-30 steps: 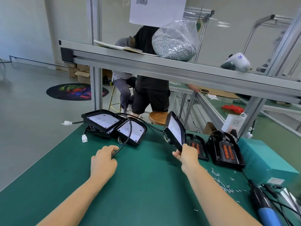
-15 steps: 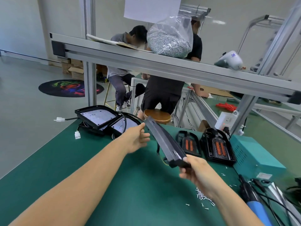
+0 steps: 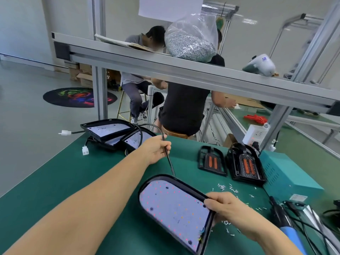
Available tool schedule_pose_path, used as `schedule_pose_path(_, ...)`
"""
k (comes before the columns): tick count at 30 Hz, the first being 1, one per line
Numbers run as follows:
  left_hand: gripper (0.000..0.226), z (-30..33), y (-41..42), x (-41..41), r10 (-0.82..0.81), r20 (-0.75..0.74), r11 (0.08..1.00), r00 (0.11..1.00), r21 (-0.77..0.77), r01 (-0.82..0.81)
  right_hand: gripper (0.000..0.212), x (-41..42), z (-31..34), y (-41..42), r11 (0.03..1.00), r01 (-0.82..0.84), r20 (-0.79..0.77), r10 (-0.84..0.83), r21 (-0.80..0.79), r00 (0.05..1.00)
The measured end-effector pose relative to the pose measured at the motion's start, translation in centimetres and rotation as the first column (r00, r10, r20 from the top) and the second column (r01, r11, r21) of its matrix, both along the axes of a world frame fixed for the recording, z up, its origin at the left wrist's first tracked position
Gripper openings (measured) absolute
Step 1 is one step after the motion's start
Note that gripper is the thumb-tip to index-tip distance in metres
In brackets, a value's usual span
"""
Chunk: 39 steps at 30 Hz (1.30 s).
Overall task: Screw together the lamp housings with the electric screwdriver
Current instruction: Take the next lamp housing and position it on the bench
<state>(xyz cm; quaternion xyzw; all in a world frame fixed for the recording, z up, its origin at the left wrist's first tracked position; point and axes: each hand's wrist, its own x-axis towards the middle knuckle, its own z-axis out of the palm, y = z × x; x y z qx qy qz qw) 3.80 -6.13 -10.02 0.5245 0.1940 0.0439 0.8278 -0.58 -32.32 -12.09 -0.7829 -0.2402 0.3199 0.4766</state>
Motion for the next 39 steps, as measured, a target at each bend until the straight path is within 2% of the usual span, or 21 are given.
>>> schedule_pose_path(5, 0.027, 1.3, -0.1, -1.2, -0.055, 0.14, 0.979, 0.989, 0.203, 0.026, 0.027, 0.2, -0.5, 1.5, 0.995, -0.046, 0.084, 0.053, -0.084, 0.995)
schedule_pose_path(10, 0.028, 3.1, -0.1, -3.3, -0.071, 0.249, 0.931, 0.966, 0.365, -0.026, 0.024, 0.4, -0.2, 2.1, 0.993, -0.029, 0.105, 0.041, -0.118, 0.994)
schedule_pose_path(17, 0.038, 3.5, 0.5, -7.0, -0.089, 0.327, 0.917, 0.941, 0.396, -0.051, 0.032, 0.3, -0.3, 2.9, 0.987, 0.102, 0.219, -0.073, -0.124, 0.973)
schedule_pose_path(19, 0.04, 3.1, 0.7, -8.1, -0.095, 0.332, 0.918, 0.939, 0.394, -0.047, 0.03, 0.3, -0.7, 3.0, 0.981, 0.181, 0.179, -0.166, -0.068, 0.97)
schedule_pose_path(22, 0.043, 2.1, 0.8, -10.1, -0.1, 0.329, 0.935, 0.939, 0.354, -0.025, 0.03, 0.1, -1.6, 3.6, 0.951, 0.308, 0.045, -0.308, 0.009, 0.95)
schedule_pose_path(24, 0.043, 1.0, 0.7, -11.4, -0.099, 0.345, 0.96, 0.933, 0.28, -0.002, 0.027, -0.1, -2.1, 3.8, 0.929, 0.371, 0.039, -0.371, 0.013, 0.928)
schedule_pose_path(26, 0.034, 0.1, 0.6, -12.6, -0.096, 0.377, 0.988, 0.921, 0.148, 0.042, 0.026, -0.3, -2.4, 3.8, 0.918, 0.397, 0.072, -0.397, 0.014, 0.915)
schedule_pose_path(27, 0.023, -0.2, 0.8, -13.1, -0.089, 0.394, 0.996, 0.915, 0.061, 0.071, 0.026, -0.4, -2.6, 3.7, 0.916, 0.401, 0.091, -0.4, 0.008, 0.912)
schedule_pose_path(29, 0.013, -0.3, 1.3, -13.9, -0.02, 0.414, 0.978, 0.91, -0.182, 0.105, 0.025, -0.7, -2.8, 3.4, 0.912, 0.411, 0.128, -0.406, -0.013, 0.905)
schedule_pose_path(31, 0.012, -0.2, 1.9, -14.4, 0.124, 0.351, 0.923, 0.928, -0.384, 0.022, 0.025, -0.9, -3.0, 2.8, 0.895, 0.445, 0.153, -0.437, -0.021, 0.886)
schedule_pose_path(32, 0.015, -0.2, 2.0, -14.7, 0.186, 0.278, 0.904, 0.942, -0.424, -0.053, 0.025, -1.0, -3.0, 2.6, 0.884, 0.468, 0.15, -0.46, -0.017, 0.875)
schedule_pose_path(35, 0.032, -0.8, 1.1, -15.7, 0.205, 0.092, 0.931, 0.974, -0.325, -0.165, 0.029, -1.6, -3.1, 2.0, 0.863, 0.505, 0.12, -0.502, 0.006, 0.857)
schedule_pose_path(37, 0.023, -1.6, 0.1, -16.4, 0.176, 0.029, 0.954, 0.984, -0.253, -0.163, 0.03, -2.1, -3.3, 1.6, 0.867, 0.498, 0.094, -0.497, 0.021, 0.862)
schedule_pose_path(39, 0.013, -2.2, -0.3, -17.0, 0.184, -0.028, 0.978, 0.983, -0.091, -0.186, 0.028, -2.4, -3.3, 1.1, 0.883, 0.468, 0.077, -0.47, 0.036, 0.88)
